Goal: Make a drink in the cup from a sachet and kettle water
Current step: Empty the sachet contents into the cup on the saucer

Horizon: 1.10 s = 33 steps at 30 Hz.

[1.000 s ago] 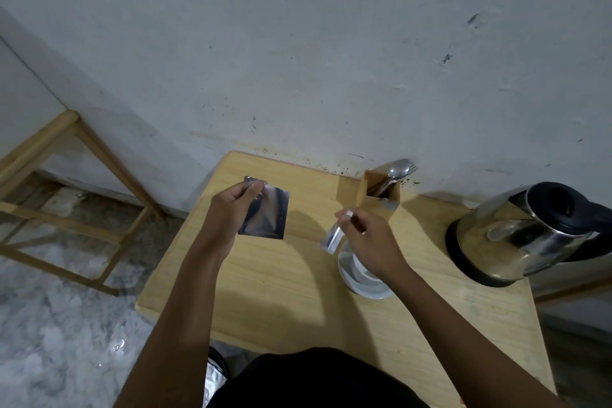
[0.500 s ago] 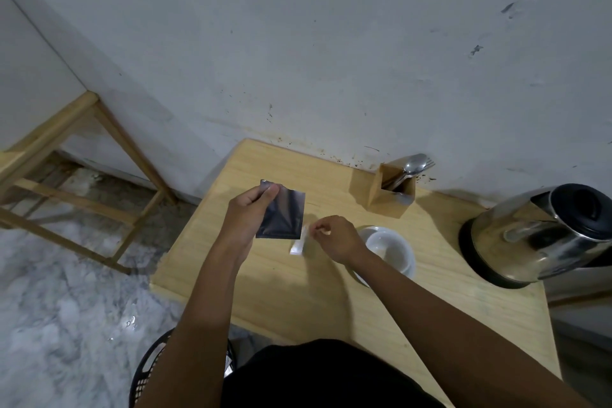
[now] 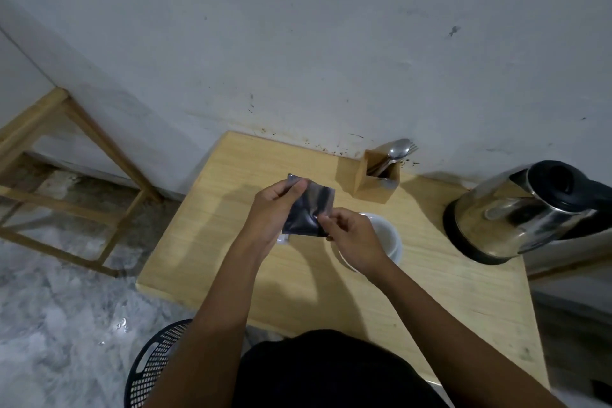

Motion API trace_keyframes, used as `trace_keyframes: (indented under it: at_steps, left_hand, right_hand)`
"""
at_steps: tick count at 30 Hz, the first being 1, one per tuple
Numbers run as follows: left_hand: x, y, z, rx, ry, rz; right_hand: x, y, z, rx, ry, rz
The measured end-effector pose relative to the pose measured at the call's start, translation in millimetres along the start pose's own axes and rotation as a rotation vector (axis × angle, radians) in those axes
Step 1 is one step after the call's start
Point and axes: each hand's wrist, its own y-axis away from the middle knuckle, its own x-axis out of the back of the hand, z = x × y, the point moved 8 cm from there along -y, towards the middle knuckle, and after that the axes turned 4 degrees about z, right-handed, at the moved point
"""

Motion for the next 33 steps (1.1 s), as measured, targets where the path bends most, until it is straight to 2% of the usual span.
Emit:
trace_keyframes:
  at_steps: [6, 10, 13, 17, 22, 25, 29, 33]
  left_hand:
    - [-36.5, 4.9, -2.7, -0.056, -0.262, -0.116]
    - [-60.8, 2.1, -16.7, -0.039, -0.337, -0.132]
    - [-80.0, 1.7, -28.3, -0.032, -0.388, -0.157]
    - [-101.3, 4.8, -46.0, 0.048, -0.414, -0.216]
    - [-117.7, 6.1, -60.7, 0.166, -0.42, -0.268]
    - [-120.4, 7.4, -60.7, 0.22, -0.376, -0.275]
    - [-99.4, -12.3, -54.1, -0.005, -0.567, -0.143]
    - [-102.0, -18.6, -53.8, -0.201, -0.702, -0.265]
  right_hand:
    - [42.2, 26.1, 11.4, 0.037, 0.0, 0.114]
    - [71.2, 50.4, 26.3, 0.014, -0.014, 0.268]
    - [84.6, 70.9, 37.8, 0.094, 0.078, 0.276]
    - [84.6, 88.8, 58.0, 0.187, 0.301, 0.224]
    - [95.6, 98.2, 59.4, 0.264, 0.27, 0.417]
    - [106.7, 101.5, 62.0, 0.237, 0.247, 0.52]
    - [119.0, 94.4, 69.5, 0.131, 0.257, 0.553]
    - [128.3, 79.4, 70.0, 0.055, 0.346, 0.516]
